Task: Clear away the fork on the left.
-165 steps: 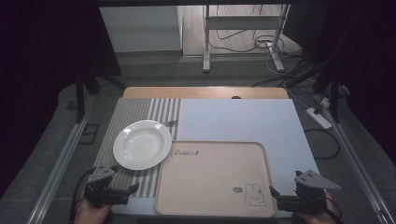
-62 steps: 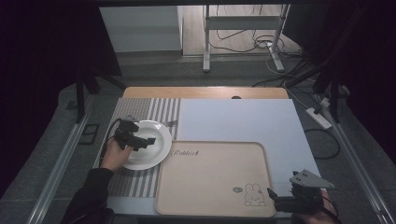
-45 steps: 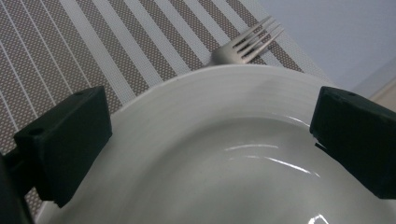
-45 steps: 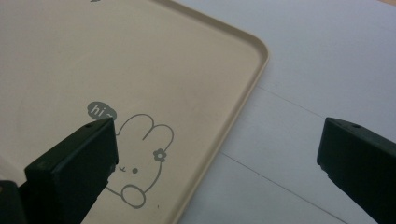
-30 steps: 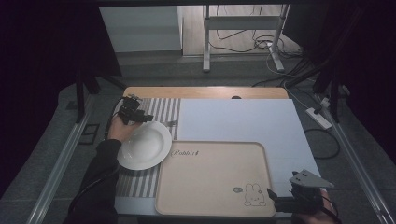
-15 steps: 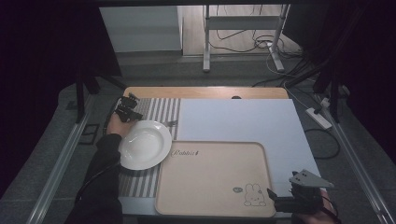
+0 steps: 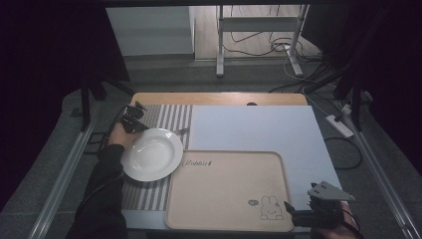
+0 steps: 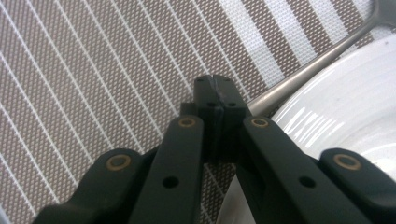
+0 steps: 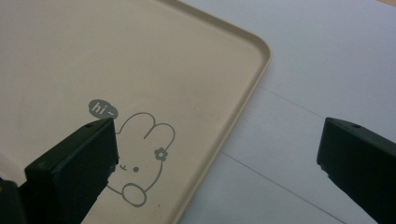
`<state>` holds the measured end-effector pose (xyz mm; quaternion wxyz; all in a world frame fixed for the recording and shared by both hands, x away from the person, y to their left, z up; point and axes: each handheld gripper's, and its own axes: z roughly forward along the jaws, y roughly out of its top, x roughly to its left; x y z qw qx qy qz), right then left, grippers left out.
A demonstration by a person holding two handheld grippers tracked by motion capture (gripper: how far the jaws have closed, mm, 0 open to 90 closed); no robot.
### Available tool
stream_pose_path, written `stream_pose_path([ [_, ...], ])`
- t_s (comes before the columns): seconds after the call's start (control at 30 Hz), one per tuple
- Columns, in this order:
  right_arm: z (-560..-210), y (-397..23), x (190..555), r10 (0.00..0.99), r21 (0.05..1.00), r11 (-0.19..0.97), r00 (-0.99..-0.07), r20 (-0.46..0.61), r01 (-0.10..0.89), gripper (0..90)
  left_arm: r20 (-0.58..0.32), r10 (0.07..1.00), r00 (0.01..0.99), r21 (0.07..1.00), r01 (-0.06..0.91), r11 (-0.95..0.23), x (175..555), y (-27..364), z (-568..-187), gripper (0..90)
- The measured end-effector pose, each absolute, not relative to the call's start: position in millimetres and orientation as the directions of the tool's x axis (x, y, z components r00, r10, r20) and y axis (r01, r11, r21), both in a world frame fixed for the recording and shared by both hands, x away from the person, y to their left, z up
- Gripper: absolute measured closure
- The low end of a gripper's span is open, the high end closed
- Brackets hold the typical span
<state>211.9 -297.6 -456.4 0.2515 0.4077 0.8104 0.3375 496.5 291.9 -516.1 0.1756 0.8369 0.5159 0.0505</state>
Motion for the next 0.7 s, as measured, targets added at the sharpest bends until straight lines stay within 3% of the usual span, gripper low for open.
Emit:
stream_pose_path([
  [0.23, -457, -297, 212, 0.827, 0.749, 0.445, -0.546, -0.134, 0.491, 0.0, -0.108, 0.880, 0.463, 0.372, 0.839, -0.396, 499, 295, -512, 86.9],
  [0.37, -457, -297, 212, 0.826, 0.749, 0.446, -0.547, -0.134, 0.490, 0.0, -0.102, 0.889, 0.446, 0.426, 0.827, -0.366, 502, 292, -502, 64.3],
  [0.43, -457, -297, 212, 0.826, 0.748, 0.447, -0.548, -0.134, 0.490, 0.0, -0.101, 0.883, 0.458, 0.438, 0.817, -0.374, 503, 290, -500, 62.1],
  [0.6, -457, -297, 212, 0.823, 0.748, 0.451, -0.552, -0.136, 0.487, 0.0, -0.088, 0.862, 0.499, 0.479, 0.780, -0.403, 507, 272, -497, 32.5],
  [0.63, -457, -296, 212, 0.822, 0.748, 0.452, -0.552, -0.138, 0.486, 0.0, -0.090, 0.856, 0.510, 0.480, 0.775, -0.411, 507, 268, -497, 23.1],
  [0.7, -457, -296, 212, 0.822, 0.748, 0.453, -0.553, -0.138, 0.486, 0.0, -0.104, 0.841, 0.531, 0.480, 0.768, -0.425, 509, 259, -499, 19.7],
])
